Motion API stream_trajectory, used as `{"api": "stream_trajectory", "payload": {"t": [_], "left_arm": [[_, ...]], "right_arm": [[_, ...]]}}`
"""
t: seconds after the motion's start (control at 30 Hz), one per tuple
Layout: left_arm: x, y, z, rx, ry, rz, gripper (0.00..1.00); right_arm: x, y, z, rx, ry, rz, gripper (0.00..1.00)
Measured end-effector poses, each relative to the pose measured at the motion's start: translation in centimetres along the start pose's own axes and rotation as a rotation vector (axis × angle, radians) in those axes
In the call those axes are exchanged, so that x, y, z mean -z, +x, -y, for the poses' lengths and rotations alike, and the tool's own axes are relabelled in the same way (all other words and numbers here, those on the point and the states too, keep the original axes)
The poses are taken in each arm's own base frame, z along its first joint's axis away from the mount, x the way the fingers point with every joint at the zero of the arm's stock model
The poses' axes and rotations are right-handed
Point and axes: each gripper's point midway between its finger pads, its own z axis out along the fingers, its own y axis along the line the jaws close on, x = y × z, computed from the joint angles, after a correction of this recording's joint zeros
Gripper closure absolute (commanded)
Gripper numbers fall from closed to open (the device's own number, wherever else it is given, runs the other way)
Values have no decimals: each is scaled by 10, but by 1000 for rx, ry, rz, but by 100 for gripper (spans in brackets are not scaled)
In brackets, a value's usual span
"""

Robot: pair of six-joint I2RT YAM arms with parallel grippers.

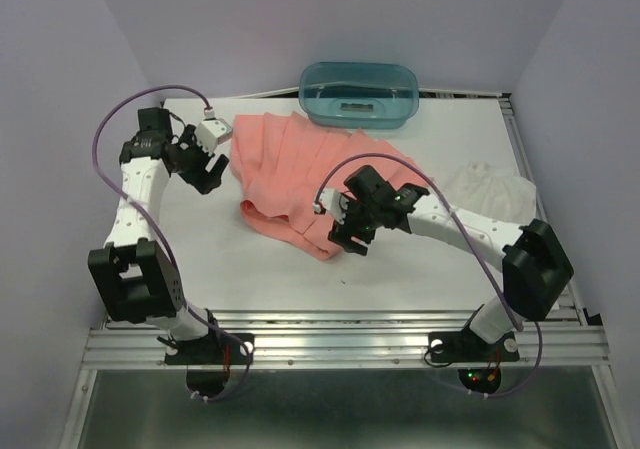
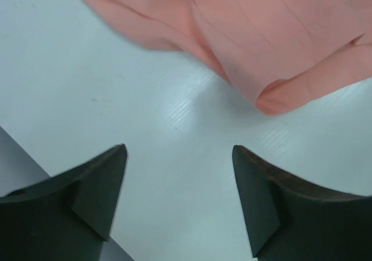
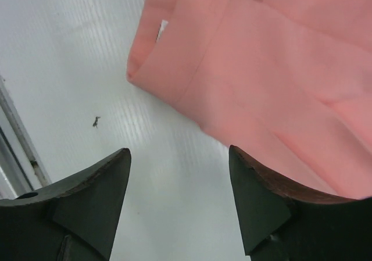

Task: Fold and stack the skirts
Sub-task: Flatten the skirt out

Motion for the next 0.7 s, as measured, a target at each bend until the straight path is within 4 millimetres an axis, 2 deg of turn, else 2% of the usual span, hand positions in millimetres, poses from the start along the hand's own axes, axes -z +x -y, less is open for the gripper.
{"api": "stream_trajectory", "payload": {"t": [0.07,0.2,0.27,0.37,0.4,0.47,0.5,0.53,0.63,0.7], "left_arm": [[-9,20,-13,57,42,-22,2],[-23,63,-21,126,119,-73,1],[-22,69,-22,98,130,-71,1],[-14,62,-24,-15,116,-31,1],[-11,59,-23,-74,113,-19,1],[-6,57,-19,-194,110,-2,1],[-6,58,-15,-253,111,3,2],[-7,61,-10,-306,116,1,2],[-16,77,6,-421,141,-18,2],[-29,93,20,-501,173,-32,2]], "right_arm": [[-10,-14,-8,109,14,19,22],[-30,-30,-26,309,25,39,21],[-40,-28,-35,389,16,29,22],[-59,-12,-44,482,0,-20,38],[-64,-5,-44,503,3,-39,55],[-73,5,-40,518,16,-70,73],[-77,8,-35,522,39,-82,94],[-78,7,-31,526,63,-86,99],[-74,-2,-18,510,135,-66,99],[-64,-10,-7,480,192,-44,99]]}}
